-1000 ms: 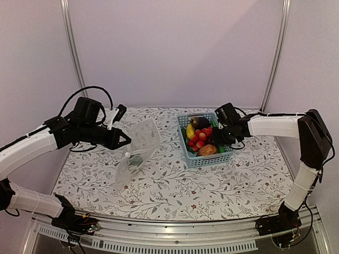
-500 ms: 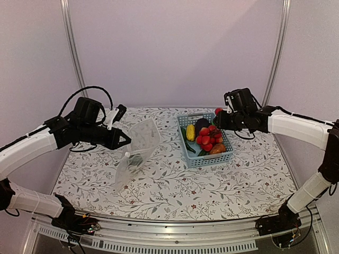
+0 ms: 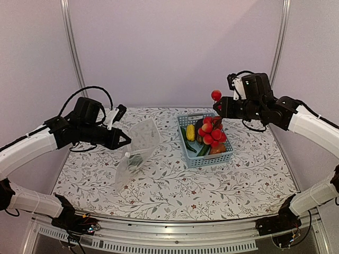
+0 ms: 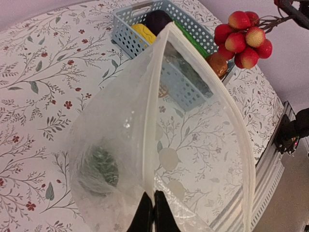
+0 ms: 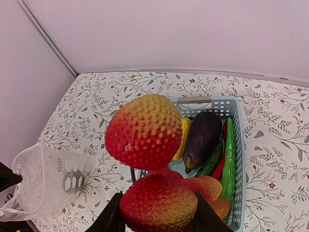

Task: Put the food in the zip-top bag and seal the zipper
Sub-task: Pick up the fake fruit from the bin, then place the fake fruit in the zipper food storage bag.

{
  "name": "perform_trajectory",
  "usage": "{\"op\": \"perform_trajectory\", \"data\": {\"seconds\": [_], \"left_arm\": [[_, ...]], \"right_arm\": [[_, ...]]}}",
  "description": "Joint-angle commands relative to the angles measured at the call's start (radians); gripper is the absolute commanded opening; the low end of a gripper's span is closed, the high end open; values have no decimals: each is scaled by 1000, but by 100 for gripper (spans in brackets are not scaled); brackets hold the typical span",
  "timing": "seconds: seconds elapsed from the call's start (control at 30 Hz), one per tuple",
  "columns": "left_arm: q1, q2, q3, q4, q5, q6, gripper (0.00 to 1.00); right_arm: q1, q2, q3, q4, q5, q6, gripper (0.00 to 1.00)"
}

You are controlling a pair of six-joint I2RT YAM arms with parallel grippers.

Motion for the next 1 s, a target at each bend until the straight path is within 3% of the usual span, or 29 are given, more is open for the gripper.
{"op": "perform_trajectory", "data": {"seconds": [0.0,0.23,0.5,0.97], "left_arm": [[5,-9,11,-6,39,3,0],[2,-17,-2,39,148,-6,0],[2,-15,-5,44,169,-10,0],[2,-14,-5,44,180,-12,0]], "right_arm": [[47,-52,71,-26,-21,-5,0],[181,-24,230,-66,10,-26,1],[315,107,445,-78,-31,-50,1],[385,336,600,29,-141,-43,1]]}}
